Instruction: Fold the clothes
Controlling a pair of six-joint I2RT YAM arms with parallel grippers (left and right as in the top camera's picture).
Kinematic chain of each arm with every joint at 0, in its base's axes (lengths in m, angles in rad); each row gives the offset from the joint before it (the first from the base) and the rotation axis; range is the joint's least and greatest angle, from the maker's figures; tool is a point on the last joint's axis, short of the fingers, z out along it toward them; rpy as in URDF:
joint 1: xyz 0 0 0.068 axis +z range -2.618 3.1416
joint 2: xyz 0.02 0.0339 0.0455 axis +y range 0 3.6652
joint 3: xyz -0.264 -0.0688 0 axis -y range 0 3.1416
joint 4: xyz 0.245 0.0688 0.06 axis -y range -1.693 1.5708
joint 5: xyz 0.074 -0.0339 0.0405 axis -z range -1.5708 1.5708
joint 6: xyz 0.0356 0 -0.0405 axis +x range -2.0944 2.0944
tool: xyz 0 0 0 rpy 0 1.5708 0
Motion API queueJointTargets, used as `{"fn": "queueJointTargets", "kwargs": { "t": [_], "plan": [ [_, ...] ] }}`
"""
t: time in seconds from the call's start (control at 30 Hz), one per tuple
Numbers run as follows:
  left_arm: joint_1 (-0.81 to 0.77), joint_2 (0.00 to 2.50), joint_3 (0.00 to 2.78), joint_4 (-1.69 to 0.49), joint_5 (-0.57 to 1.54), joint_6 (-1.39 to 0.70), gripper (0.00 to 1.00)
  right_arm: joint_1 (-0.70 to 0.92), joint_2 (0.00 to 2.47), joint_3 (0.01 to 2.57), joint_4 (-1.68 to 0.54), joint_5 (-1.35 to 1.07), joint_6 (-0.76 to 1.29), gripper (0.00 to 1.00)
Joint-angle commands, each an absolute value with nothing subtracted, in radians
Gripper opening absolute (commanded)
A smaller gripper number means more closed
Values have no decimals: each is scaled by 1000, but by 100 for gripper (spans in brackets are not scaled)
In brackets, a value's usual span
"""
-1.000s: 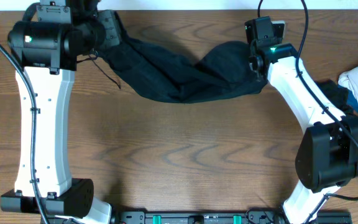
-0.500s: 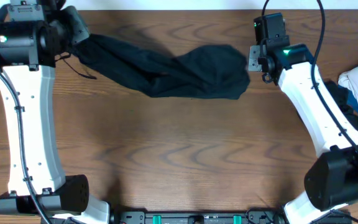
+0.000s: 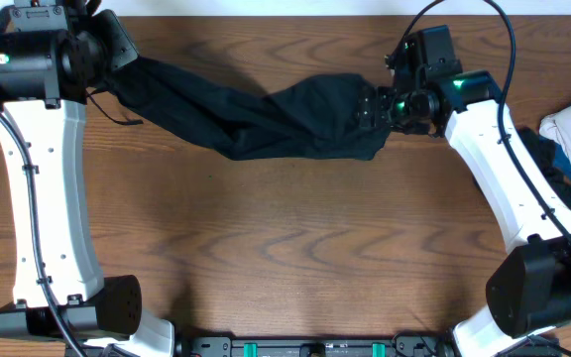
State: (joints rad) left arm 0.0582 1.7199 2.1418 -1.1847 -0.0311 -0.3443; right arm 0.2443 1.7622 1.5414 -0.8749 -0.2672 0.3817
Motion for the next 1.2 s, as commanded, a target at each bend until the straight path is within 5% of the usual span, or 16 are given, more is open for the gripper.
{"fn": "queueJointTargets", "kwargs": {
  "t": [0.0, 0.47, 1.17],
  "plan": [
    [60, 1719, 2175, -1176, -53, -357, 6, 273, 1758, 1540, -871, -361, 624, 82],
    [60, 1719, 2175, -1184, -53, -357, 6, 328, 1887, 1526, -796, -208, 1090, 86],
    [60, 1719, 2175, -1186, -53, -357, 6, 327, 2078, 1526, -619, -203, 1155, 86]
  ]
}}
